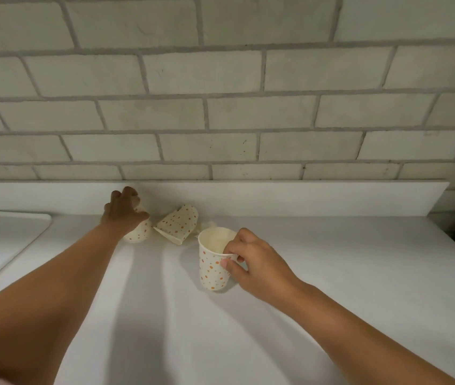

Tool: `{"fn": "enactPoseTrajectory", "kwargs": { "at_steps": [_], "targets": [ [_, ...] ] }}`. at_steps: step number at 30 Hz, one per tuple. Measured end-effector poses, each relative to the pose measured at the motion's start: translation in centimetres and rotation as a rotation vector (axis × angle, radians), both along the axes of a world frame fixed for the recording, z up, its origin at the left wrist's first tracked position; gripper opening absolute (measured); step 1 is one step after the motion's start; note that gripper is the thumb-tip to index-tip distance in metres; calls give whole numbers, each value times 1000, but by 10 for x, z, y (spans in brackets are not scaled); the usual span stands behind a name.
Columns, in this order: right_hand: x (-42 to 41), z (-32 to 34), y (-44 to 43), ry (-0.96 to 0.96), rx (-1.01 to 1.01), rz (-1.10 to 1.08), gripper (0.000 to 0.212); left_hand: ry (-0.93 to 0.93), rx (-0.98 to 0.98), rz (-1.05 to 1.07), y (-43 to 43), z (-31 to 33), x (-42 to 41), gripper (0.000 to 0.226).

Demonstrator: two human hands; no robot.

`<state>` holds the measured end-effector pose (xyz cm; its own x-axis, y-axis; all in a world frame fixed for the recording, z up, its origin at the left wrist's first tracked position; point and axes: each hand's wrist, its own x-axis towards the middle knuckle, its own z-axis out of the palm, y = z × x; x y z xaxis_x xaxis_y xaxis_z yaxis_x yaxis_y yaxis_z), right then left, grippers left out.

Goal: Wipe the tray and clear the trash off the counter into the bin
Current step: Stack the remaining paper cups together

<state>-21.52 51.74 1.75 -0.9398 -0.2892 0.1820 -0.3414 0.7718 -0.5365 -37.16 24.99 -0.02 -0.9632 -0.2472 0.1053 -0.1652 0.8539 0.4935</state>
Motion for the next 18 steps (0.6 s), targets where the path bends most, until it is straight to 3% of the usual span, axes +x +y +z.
{"fn": "enactPoseTrajectory", "kwargs": {
  "at_steps": [3,7,10,13,16,18],
  "targets": [
    [3,4,-1,6,-3,3,26,38,29,0,-11,3,10,61],
    [-1,9,-1,78,-43,-3,25,254,174,81,-16,24,39,57],
    [-7,15,-7,183,-209,-40,24,340,604,85,-6,36,76,51],
    [-12,24,-21,316,-400,-117,30,221,1135,37,16,32,111,34],
    [-13,28,-36,352,-473,-129,27,135,1393,13,30,19,131,13],
    [-12,27,-45,309,-489,-94,22,101,1515,-2,34,12,141,21]
  ]
}}
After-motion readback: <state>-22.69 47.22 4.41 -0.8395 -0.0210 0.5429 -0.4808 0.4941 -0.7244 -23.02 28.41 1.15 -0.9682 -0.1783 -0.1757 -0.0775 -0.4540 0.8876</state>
